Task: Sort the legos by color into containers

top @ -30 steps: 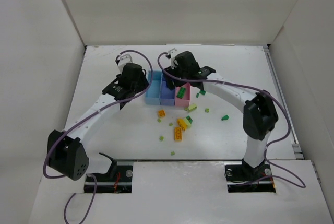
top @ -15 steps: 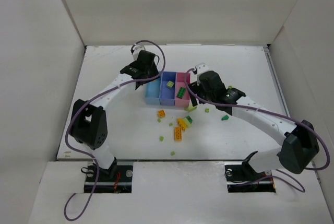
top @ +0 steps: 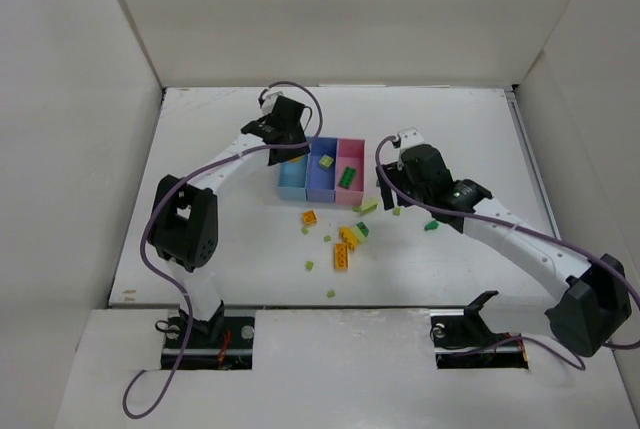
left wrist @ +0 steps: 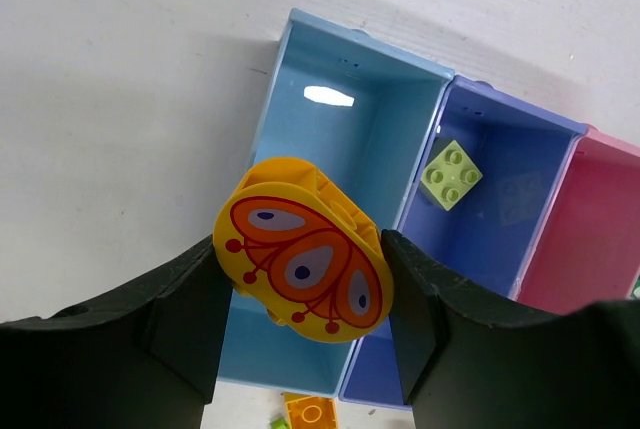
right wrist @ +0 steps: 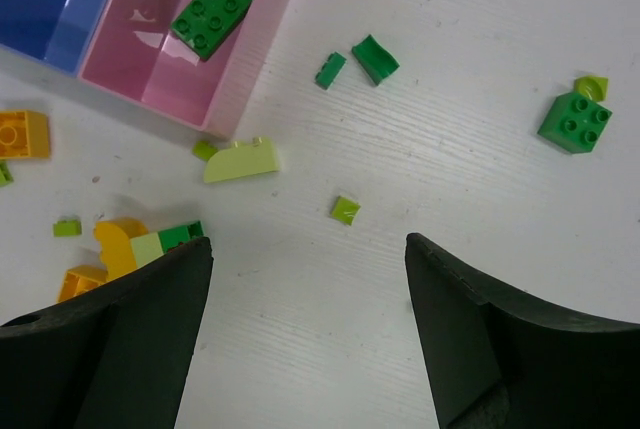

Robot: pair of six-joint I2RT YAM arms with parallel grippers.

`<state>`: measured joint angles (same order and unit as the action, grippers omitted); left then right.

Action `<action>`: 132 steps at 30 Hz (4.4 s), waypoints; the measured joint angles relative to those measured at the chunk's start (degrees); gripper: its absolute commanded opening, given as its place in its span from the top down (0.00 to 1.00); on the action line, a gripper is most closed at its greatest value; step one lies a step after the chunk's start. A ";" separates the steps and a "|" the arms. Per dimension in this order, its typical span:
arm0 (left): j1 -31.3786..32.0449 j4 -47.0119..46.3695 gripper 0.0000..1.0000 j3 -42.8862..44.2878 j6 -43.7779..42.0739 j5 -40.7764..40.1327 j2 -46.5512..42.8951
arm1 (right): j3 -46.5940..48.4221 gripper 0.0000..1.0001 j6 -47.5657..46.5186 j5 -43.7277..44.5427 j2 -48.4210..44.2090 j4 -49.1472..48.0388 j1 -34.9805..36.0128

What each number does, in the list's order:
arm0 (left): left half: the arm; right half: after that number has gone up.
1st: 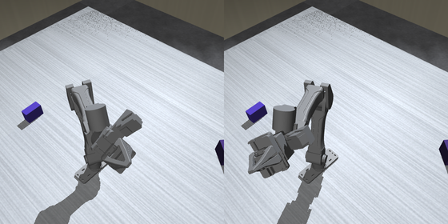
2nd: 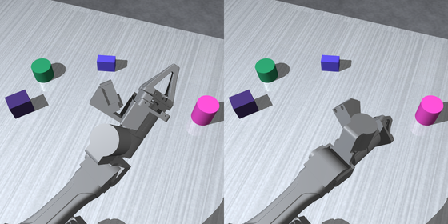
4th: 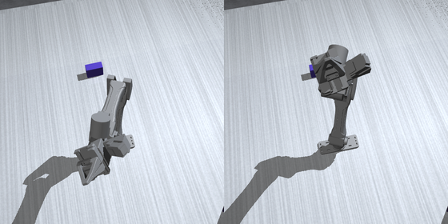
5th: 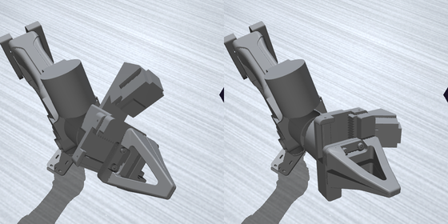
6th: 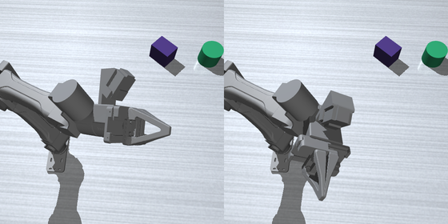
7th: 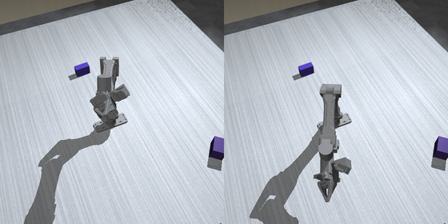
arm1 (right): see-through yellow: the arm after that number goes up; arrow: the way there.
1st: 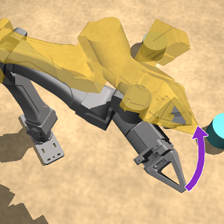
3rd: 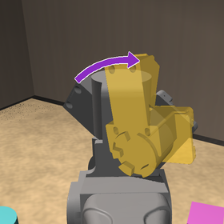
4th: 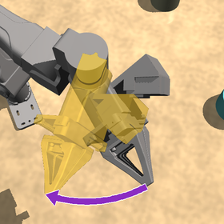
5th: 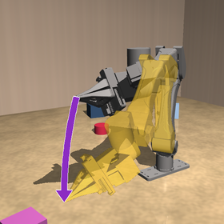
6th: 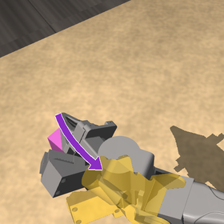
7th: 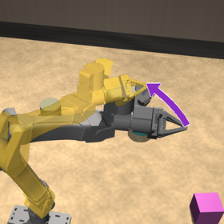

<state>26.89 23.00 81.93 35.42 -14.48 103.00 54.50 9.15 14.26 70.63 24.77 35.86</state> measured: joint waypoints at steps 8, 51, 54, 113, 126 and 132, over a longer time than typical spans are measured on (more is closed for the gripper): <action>0.00 0.20 0.34 0.07 0.00 1.14 0.24 | -1.46 0.16 0.15 0.37 -3.04 1.01 -1.79; 30.80 -20.59 0.00 -31.04 -31.56 16.79 -18.10 | -9.68 0.16 0.94 -6.43 -13.79 4.79 -2.58; 31.04 -20.65 0.00 -31.04 -31.61 17.20 -16.46 | -10.32 0.16 0.94 -6.58 -14.05 4.85 -2.58; 31.41 -21.24 0.52 -28.37 -35.56 14.91 -23.65 | -10.45 0.07 1.14 -15.21 -21.42 5.73 -6.69; 33.57 -20.02 0.51 -34.88 -43.54 17.94 -40.94 | -3.80 0.07 3.34 -56.65 -19.78 -5.77 -13.05; 34.21 -19.63 0.52 -35.08 -44.63 17.42 -41.00 | -2.43 0.08 4.33 -62.03 -14.49 -5.99 -13.22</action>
<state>61.10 3.38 46.85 -9.21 2.94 62.00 52.07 13.47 -47.77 56.14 18.79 22.63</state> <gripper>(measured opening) 0.606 0.919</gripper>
